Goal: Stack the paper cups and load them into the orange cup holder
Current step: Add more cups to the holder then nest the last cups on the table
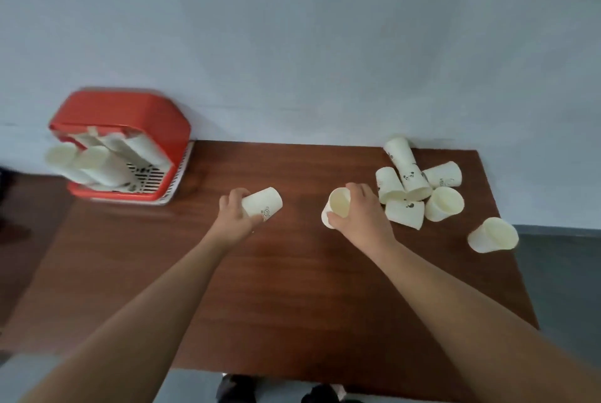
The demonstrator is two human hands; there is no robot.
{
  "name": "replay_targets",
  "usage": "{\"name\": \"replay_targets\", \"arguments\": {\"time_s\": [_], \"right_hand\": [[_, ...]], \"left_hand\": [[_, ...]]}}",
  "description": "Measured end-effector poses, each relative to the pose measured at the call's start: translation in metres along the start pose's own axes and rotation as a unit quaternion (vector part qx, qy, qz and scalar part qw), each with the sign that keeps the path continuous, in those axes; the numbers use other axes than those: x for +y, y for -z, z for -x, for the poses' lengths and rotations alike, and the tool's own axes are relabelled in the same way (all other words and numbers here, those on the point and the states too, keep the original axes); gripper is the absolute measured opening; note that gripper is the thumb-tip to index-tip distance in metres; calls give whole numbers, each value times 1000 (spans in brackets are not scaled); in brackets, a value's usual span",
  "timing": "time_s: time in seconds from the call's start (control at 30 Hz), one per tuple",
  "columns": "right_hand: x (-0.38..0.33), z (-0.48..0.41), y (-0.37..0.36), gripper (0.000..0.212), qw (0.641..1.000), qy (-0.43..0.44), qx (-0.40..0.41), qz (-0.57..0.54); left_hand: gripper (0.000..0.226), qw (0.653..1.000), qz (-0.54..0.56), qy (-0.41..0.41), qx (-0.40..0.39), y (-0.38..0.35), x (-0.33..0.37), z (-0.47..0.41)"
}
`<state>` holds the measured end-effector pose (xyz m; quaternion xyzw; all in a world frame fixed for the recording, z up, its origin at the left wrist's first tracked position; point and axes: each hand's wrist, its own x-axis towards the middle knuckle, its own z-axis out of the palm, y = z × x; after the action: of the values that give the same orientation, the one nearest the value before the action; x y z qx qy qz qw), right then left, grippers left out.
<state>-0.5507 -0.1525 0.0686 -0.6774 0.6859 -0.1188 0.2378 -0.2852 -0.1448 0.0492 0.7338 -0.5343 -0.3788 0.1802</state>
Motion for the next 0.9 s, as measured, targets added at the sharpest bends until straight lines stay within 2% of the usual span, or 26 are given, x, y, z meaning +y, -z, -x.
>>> {"name": "replay_targets", "arguments": {"time_s": [0.13, 0.27, 0.37, 0.53, 0.67, 0.8, 0.9], "right_hand": [[-93, -20, -27, 72, 998, 60, -10, -9], [-177, -32, -61, 73, 995, 95, -18, -26], [-222, -40, -87, 73, 994, 104, -24, -29], [-267, -58, -122, 73, 996, 85, -24, -28], [-282, -74, -139, 72, 997, 61, -13, -35], [-289, -87, -150, 74, 998, 36, -11, -40], [-293, -95, -157, 74, 998, 28, -10, -50]], "left_hand": [[79, 996, 4, 21, 90, 90, -57, 16], [78, 984, 5, 38, 172, 165, -116, 17], [78, 980, 6, 38, 197, 202, -146, 1], [80, 980, -20, 4, 196, 228, -166, -57], [77, 980, -84, -24, 181, 227, -169, -103], [76, 977, -159, -44, 137, 217, -177, -131], [70, 979, -181, -29, 86, 208, -186, -144]]}}
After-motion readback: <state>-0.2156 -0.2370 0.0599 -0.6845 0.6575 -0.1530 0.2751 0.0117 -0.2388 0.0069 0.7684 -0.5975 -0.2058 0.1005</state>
